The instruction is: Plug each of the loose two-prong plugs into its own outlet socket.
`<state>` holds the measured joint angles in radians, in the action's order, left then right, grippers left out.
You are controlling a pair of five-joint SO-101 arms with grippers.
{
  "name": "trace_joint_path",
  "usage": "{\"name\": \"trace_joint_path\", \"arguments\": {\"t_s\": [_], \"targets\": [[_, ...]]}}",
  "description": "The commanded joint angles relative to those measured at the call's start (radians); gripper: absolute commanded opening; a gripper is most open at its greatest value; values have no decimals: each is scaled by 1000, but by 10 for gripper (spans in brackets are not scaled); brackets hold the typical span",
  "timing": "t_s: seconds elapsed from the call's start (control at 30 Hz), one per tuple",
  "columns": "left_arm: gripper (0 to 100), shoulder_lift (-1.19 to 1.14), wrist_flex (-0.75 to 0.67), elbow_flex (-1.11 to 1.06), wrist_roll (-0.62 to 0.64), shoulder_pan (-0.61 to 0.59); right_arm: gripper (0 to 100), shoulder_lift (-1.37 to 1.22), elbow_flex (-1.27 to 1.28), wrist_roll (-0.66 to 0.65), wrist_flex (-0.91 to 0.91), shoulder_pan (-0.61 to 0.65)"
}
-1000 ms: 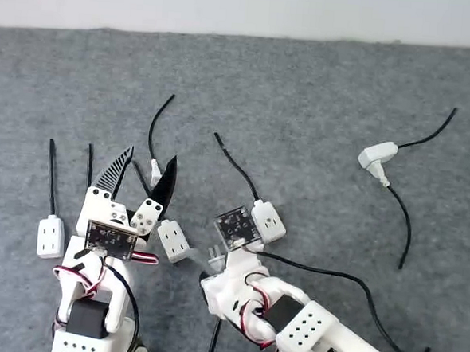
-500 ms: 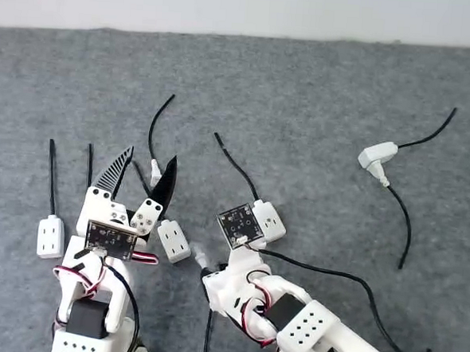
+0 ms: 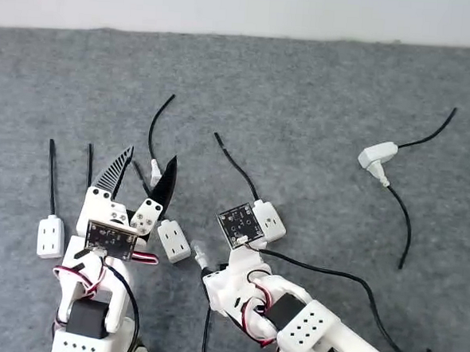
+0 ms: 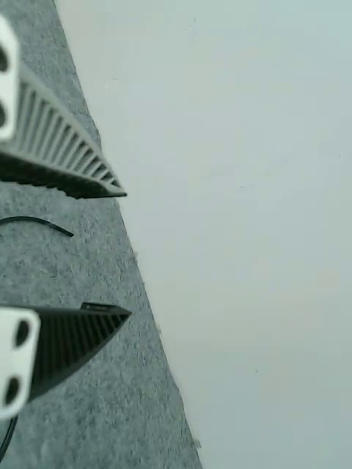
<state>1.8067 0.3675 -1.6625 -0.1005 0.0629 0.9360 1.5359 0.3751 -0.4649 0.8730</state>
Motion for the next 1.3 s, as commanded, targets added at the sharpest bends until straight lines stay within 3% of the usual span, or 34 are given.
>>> {"name": "trace_joint_path", "arguments": {"t_s": [0.0,0.27,0.47,0.6,0.73,0.9,0.97,1.17,1.27], "targets": [[224,15,-29,10,8,5,8,16,-31,-17,-24,-7],[225,15,-29,10,8,5,8,16,-239,-46,-360,-24],[225,15,-29,10,8,6,8,18,-308,-241,-386,-151],[225,15,-29,10,8,6,8,18,-331,-390,-397,-159],[225,15,-29,10,8,6,9,8,-327,-316,-397,-159],[226,15,-26,7,8,29,9,7,-307,-126,-387,-157],[226,15,-26,5,6,32,24,7,-305,-120,-387,-157],[227,15,-28,7,6,25,274,5,-298,-55,-375,-159],[227,14,-31,5,6,25,332,4,-265,-3,-315,-157]]}}
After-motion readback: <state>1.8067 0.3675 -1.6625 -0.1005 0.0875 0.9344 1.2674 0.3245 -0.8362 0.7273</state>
